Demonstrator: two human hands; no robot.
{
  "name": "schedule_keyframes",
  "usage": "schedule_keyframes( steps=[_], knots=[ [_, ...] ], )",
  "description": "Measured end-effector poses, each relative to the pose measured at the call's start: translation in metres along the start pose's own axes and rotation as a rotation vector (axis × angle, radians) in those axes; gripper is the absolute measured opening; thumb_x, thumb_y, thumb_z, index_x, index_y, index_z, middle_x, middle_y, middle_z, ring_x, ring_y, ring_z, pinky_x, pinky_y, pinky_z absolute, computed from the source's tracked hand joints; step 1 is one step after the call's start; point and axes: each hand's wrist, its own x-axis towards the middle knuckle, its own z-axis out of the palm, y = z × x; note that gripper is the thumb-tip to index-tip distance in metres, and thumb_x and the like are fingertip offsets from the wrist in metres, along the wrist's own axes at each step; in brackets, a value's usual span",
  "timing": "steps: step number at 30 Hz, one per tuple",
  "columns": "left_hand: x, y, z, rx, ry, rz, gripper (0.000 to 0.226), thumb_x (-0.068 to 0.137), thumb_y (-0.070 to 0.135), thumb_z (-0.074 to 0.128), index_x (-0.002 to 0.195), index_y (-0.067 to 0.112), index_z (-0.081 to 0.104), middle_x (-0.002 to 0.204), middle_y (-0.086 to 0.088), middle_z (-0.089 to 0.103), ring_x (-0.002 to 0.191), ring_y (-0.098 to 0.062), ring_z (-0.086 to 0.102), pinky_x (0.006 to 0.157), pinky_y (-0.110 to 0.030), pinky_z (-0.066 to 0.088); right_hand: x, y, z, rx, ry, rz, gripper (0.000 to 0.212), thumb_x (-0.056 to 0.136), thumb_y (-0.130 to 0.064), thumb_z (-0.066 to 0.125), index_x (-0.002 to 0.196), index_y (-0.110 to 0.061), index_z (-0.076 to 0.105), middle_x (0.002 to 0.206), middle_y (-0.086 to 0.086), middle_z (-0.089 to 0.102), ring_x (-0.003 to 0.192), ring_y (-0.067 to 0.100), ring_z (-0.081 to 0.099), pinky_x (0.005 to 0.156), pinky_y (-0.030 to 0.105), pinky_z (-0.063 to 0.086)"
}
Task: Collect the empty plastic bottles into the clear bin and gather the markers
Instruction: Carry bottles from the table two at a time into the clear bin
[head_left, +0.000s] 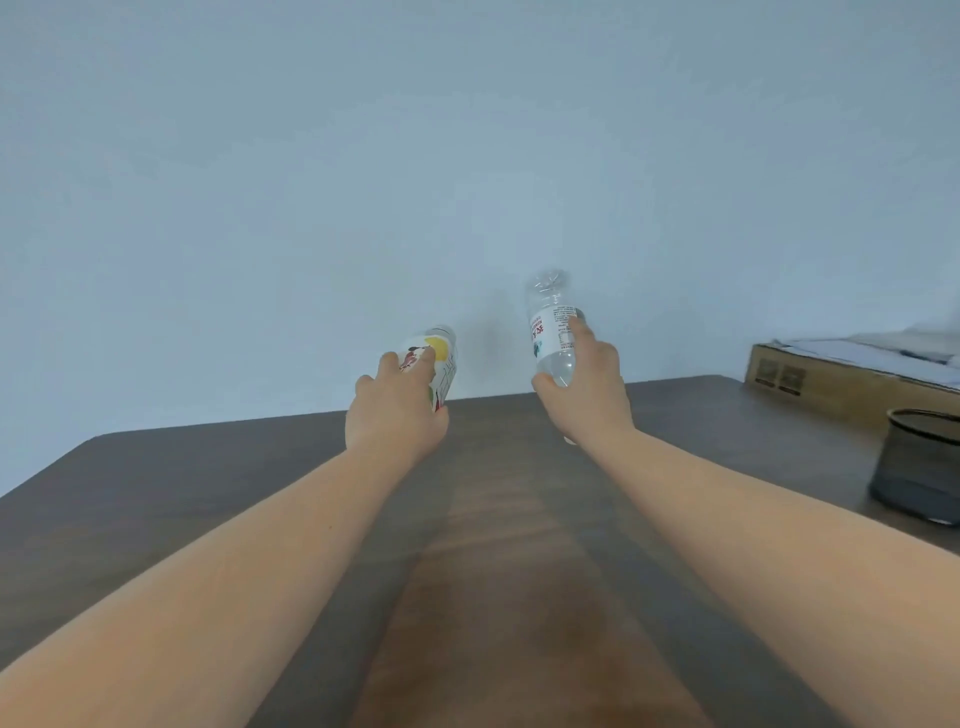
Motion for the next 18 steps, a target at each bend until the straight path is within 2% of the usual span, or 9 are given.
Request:
schedule_keyframes(
  steps=[5, 14, 18],
  knots=[
    [-0.024, 0.115, -0.014, -0.066, 0.011, 0.163, 0.064, 0.090, 0.036, 0.054, 0.147, 0.033, 0.025, 0.132, -0.005, 0.037, 0.106, -0.032, 0.044, 0.072, -0.036, 0.041, -0.015, 0.048, -0.127, -0.085, 0.120, 0.055, 0.073, 0.084, -0.025, 0.059, 0.148, -0.021, 0.025, 0.129, 0.016, 0.041, 0.112, 0.037, 0.049, 0.093, 0.043, 0.045],
    [-0.108, 0.328, -0.014, -0.188, 0.004, 0.491, 0.060, 0.092, 0.035, 0.049, 0.147, 0.031, 0.024, 0.132, -0.007, 0.035, 0.104, -0.033, 0.040, 0.077, -0.040, 0.045, -0.088, 0.143, -0.341, -0.267, 0.258, 0.289, 0.071, 0.084, -0.026, 0.055, 0.147, -0.027, 0.023, 0.136, 0.015, 0.034, 0.119, 0.038, 0.045, 0.097, 0.043, 0.043],
    [-0.151, 0.410, -0.008, -0.234, 0.003, 0.603, 0.059, 0.093, 0.037, 0.050, 0.146, 0.030, 0.025, 0.133, -0.007, 0.035, 0.107, -0.034, 0.041, 0.077, -0.041, 0.046, -0.127, 0.182, -0.414, -0.292, 0.342, 0.369, 0.072, 0.083, -0.027, 0.055, 0.147, -0.028, 0.022, 0.133, 0.015, 0.036, 0.114, 0.038, 0.048, 0.095, 0.045, 0.046]
  ],
)
